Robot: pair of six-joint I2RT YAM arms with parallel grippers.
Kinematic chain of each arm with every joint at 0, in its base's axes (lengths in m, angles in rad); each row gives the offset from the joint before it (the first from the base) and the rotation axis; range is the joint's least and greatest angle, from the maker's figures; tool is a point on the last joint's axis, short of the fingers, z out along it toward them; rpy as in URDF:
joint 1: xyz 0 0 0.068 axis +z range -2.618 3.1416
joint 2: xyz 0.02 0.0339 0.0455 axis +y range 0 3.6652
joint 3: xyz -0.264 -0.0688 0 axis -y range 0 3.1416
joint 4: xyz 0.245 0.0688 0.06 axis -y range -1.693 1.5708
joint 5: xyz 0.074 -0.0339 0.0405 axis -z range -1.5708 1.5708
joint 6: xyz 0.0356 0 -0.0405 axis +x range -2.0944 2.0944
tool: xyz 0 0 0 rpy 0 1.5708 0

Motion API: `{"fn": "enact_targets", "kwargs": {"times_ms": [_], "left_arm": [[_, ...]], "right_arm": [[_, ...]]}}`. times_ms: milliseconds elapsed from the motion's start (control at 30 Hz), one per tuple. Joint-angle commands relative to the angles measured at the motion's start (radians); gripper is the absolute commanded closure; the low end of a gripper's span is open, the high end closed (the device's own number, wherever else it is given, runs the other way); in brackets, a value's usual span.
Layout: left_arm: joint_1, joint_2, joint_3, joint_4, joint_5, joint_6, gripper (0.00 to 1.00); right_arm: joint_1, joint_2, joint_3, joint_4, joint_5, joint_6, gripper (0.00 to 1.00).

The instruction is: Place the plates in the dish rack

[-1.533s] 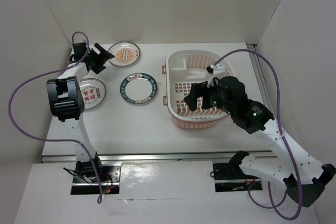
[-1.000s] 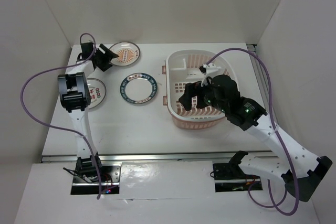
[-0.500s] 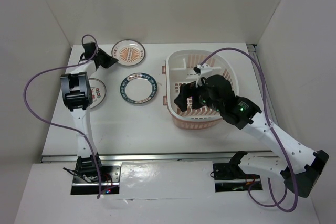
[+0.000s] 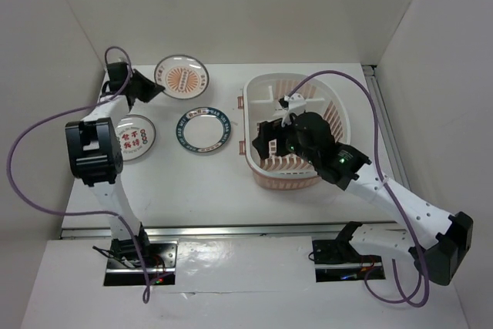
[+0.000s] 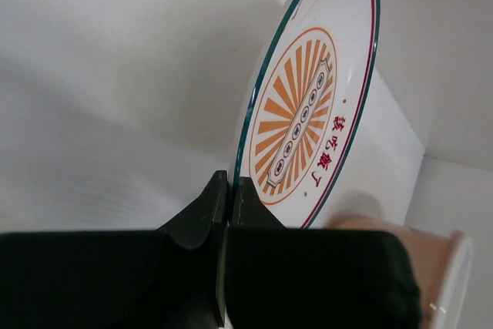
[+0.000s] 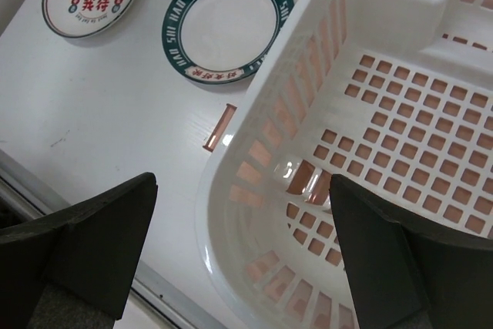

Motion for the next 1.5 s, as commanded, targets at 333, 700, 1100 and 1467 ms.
{"fn": "enact_targets", "kwargs": {"times_ms": [333,700,1100,1467], "left_arm": [[-0.093,-0.736,-0.277,0.076,0.101,0.099,1.0],[-0.182,-0.991,-0.392,0.106,0.367,0.099,1.0],[-0.301,-1.025,-0.391,0.023,0.308,0.122,1.0],[-0.358,-1.031,-0.402,0.003,0.22,0.145,0.51]], "right_arm": [[-0.104,0.149,0.258,0.261,-0.204,-0.188,0.0],[-0.357,0.195,0.249,0.394,-0.632,-0.1,0.0],[-0.357,0.27,0.235,0.496,-0.75,-0.018,0.03],[-0.357,0.276,0.239,0.427,-0.664,0.075,1.0]]}}
